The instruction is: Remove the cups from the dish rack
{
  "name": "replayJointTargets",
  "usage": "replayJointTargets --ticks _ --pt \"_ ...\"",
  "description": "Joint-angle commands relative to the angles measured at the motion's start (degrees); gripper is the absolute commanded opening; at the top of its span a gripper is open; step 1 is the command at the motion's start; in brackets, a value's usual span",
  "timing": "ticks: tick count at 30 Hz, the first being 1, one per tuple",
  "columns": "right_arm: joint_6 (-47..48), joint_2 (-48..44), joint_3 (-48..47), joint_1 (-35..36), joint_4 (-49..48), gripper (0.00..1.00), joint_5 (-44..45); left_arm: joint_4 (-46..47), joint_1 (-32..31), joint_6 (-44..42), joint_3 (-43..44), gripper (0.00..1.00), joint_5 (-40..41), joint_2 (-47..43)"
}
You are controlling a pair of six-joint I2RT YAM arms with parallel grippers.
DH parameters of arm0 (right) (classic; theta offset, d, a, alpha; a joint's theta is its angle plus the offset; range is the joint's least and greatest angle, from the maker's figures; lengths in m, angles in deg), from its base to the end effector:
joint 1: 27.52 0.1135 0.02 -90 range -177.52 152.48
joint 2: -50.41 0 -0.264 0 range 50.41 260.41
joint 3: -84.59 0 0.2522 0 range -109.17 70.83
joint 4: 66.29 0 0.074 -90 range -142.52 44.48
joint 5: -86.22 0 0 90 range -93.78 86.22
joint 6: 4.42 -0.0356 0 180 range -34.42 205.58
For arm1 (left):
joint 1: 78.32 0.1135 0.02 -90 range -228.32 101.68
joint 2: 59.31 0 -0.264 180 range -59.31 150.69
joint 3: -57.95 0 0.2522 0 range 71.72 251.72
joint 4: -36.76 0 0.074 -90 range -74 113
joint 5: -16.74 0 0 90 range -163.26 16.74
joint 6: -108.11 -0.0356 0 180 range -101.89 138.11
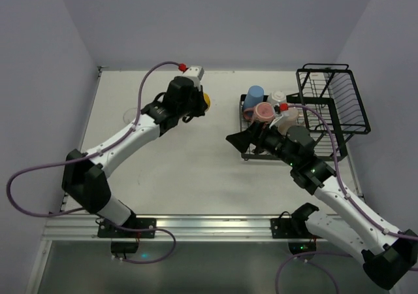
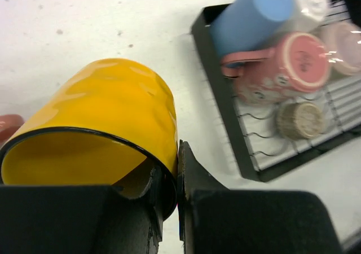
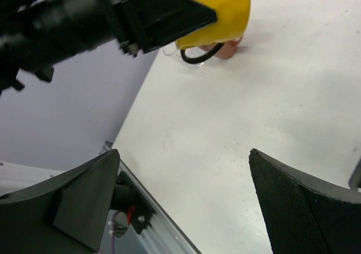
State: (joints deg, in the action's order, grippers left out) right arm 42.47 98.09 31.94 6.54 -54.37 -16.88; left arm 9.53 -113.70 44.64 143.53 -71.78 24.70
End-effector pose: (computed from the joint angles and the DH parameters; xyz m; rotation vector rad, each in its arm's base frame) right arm 0.1623 0.1195 0.3174 -0.0411 1.8385 1.1746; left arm 0.2805 -0.1980 0.3355 0.1437 2.0765 -0.6503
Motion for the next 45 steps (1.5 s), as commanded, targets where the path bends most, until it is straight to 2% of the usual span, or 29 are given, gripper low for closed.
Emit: replayJointTargets --ticks 1,5,11,23,27,28,31,34,36,41,45 --pt "8.3 -1.71 -4.0 -0.05 9.74 0.99 3.96 -9.62 0.22 -8.05 12.08 0.0 9.33 7.2" --pt "9.8 -3.73 -3.65 -0.05 11.6 0.99 4.66 -15.78 0.22 -10.08 20.11 0.0 10.57 18.18" --pt "10.59 -6.11 -2.24 -0.05 12.83 0.99 4.84 -19.48 0.66 -8.77 26.53 0.0 12.06 27.86" --pt "11.3 -8.04 -1.53 -0.05 14.33 0.99 7.04 -24.93 4.52 -8.68 34.27 0.0 11.53 38.07" --pt "11.91 -8.65 -1.89 -0.05 15.29 0.99 9.49 -27.82 5.58 -9.73 37.08 0.11 10.04 40.18" --pt "12.26 -8.83 -2.06 -0.05 15.56 0.99 10.46 -28.09 6.02 -9.91 37.35 0.19 10.21 40.62" --pt "13.93 -9.1 -3.82 -0.05 17.75 0.99 13.0 -28.27 6.54 -10.53 37.61 0.34 10.21 40.71" --pt "14.9 -8.22 -5.31 -0.05 20.3 0.99 18.17 -28.01 6.81 -10.62 37.35 0.45 9.78 40.1" --pt "15.51 -7.52 -6.28 -0.14 21.96 0.99 21.52 -27.66 6.9 -10.62 36.82 0.49 9.51 39.48" --pt "16.39 -3.04 -7.95 -0.75 22.76 0.99 29.27 -25.82 6.9 -10.44 35.94 0.61 6.71 35.01" --pt "16.57 2.14 -10.23 -2.51 22.68 0.99 30.77 -21.78 6.9 -9.3 33.75 0.8 1.0 27.9"
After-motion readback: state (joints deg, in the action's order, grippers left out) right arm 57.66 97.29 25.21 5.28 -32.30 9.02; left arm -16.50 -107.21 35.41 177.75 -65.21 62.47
